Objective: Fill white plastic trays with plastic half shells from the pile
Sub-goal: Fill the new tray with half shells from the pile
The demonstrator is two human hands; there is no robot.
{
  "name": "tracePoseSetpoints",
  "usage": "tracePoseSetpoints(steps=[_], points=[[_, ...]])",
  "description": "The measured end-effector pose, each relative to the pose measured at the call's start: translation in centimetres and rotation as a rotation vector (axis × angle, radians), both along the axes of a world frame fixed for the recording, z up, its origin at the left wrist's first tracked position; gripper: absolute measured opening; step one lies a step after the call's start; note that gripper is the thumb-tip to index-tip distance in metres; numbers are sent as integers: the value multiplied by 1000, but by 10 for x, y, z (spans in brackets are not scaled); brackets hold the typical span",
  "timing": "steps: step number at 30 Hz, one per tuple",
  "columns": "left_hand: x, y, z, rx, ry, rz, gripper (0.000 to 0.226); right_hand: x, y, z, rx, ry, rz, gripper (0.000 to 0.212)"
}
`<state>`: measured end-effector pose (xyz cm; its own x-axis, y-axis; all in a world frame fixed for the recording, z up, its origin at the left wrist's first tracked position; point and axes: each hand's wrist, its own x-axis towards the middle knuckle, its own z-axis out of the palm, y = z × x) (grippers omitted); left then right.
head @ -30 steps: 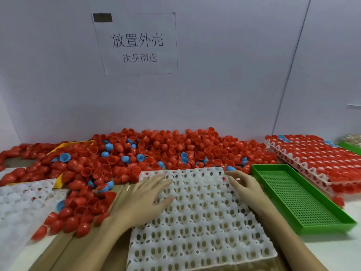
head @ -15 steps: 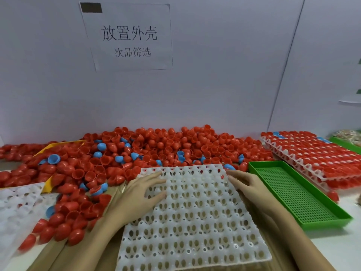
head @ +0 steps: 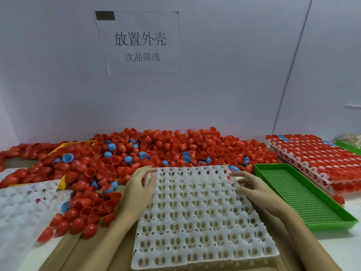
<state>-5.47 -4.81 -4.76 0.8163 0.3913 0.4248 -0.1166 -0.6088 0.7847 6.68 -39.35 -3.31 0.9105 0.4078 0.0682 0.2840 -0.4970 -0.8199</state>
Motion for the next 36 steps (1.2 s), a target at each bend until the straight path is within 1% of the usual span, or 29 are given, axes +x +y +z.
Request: tracePoseSetpoints(steps=[2,5,7,9,12,15,16,18,20,22,24,26,31,34,36], points=[[-1,8,-1,-19,69,1,20,2,3,-4,-62,-91,-54,22],[-2,13,-7,117,214,-85,36,3,7,-10,-129,-242,-100,12],[-3,13,-8,174,260,-108,43,4,8,-13,-127,-304,-125,9],[-2,15,-7,193,268,-110,42,6,6,-12,-97,-345,-181,9],[0,17,-4,252,279,-103,41,7,0,-10,-44,-427,-293,14],[-1,13,-3,297,271,-85,41,3,2,-6,31,-426,-356,13],[-1,11,-3,296,251,-85,39,0,7,-4,38,-417,-352,16],[-1,11,1,264,161,-68,32,0,20,4,-11,-472,-277,19],[-2,11,7,206,51,-12,22,2,39,16,-149,-541,-148,19],[-2,13,9,185,-14,40,15,9,64,27,-320,-558,-23,23],[-3,13,10,196,-27,61,12,19,91,34,-453,-564,53,29],[-5,13,9,217,-28,69,12,31,118,36,-538,-559,100,34],[-6,15,8,254,10,117,18,58,173,29,-540,-489,156,35],[-6,17,9,260,1,129,20,67,196,22,-562,-465,140,36],[-6,18,11,255,-21,132,20,70,204,19,-559,-468,96,33]])
